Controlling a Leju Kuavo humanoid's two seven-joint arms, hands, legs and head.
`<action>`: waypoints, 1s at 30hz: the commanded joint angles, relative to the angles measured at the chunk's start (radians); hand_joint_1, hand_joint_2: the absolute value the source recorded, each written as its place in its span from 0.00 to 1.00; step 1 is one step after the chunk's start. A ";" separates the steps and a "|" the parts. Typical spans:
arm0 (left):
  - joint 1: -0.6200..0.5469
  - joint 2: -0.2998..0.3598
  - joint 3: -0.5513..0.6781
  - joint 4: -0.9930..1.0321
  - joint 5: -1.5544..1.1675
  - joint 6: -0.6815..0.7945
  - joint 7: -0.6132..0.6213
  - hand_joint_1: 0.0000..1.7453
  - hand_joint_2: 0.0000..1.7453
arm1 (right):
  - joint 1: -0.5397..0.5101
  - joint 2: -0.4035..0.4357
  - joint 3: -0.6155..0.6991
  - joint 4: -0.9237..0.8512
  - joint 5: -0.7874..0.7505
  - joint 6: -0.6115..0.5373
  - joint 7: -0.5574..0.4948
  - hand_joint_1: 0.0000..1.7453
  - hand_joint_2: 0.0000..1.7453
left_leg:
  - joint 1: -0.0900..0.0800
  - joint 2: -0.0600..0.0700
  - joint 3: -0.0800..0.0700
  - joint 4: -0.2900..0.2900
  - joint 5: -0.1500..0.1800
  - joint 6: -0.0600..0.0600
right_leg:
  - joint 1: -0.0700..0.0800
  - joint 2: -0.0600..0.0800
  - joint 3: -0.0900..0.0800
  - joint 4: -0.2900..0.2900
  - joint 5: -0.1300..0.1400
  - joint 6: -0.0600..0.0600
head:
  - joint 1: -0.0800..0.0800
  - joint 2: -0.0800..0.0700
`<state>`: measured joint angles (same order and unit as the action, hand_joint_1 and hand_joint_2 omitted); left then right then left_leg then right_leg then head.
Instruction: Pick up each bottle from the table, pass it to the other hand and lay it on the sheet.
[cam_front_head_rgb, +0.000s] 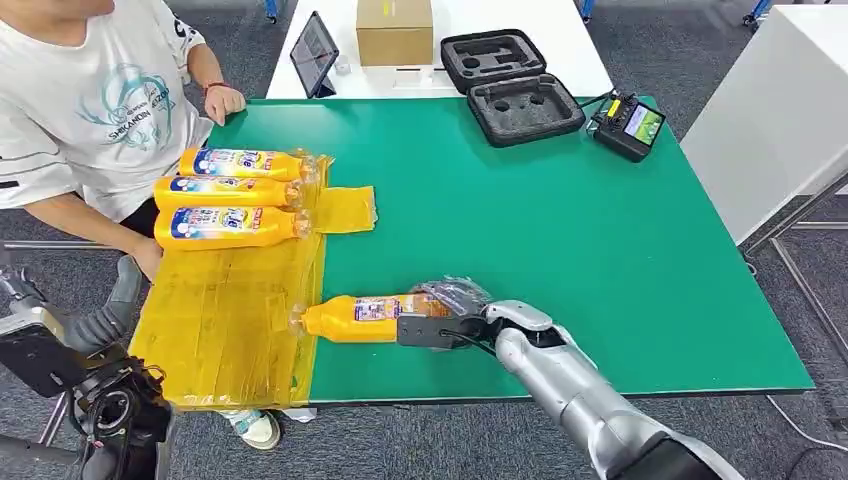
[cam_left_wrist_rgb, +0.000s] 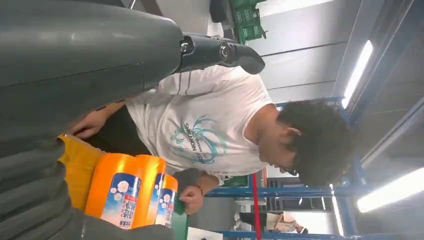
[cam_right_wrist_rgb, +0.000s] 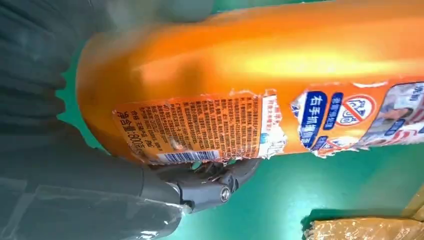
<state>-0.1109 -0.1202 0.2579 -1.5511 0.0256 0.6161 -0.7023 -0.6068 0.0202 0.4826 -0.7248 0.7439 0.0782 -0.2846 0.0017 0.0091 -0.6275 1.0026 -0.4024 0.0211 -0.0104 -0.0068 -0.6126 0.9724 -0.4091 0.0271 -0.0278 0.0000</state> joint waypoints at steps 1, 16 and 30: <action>-0.043 -0.002 -0.006 0.081 0.011 -0.015 0.004 0.00 1.00 | -0.029 0.000 0.022 0.107 -0.022 0.008 -0.023 0.98 1.00 | 0.000 -0.002 0.003 -0.001 0.000 -0.001 | 0.000 -0.001 0.003 -0.001 -0.001 -0.001 | 0.000 0.000; -0.021 -0.005 0.014 0.057 0.023 -0.029 0.004 0.00 1.00 | 0.077 -0.006 -0.070 -0.067 -0.262 0.118 -0.325 1.00 1.00 | 0.001 -0.003 0.006 -0.001 -0.002 -0.001 | 0.001 -0.002 0.007 -0.002 -0.003 -0.001 | 0.000 0.000; 0.057 -0.074 0.113 0.058 0.219 -0.243 0.004 0.00 1.00 | 0.344 0.149 -0.345 -0.695 -0.670 -0.299 -0.414 1.00 1.00 | 0.000 -0.003 0.003 0.000 -0.003 -0.001 | 0.000 -0.001 0.003 0.001 -0.005 0.001 | 0.000 0.000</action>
<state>-0.0511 -0.1472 0.3289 -1.5698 0.1325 0.4691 -0.7023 -0.3391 0.1065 0.2288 -1.1709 0.1003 -0.0521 -0.6973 0.0018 0.0085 -0.6288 1.0023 -0.4037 0.0211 -0.0106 -0.0072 -0.6136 0.9723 -0.4114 0.0286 -0.0282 0.0000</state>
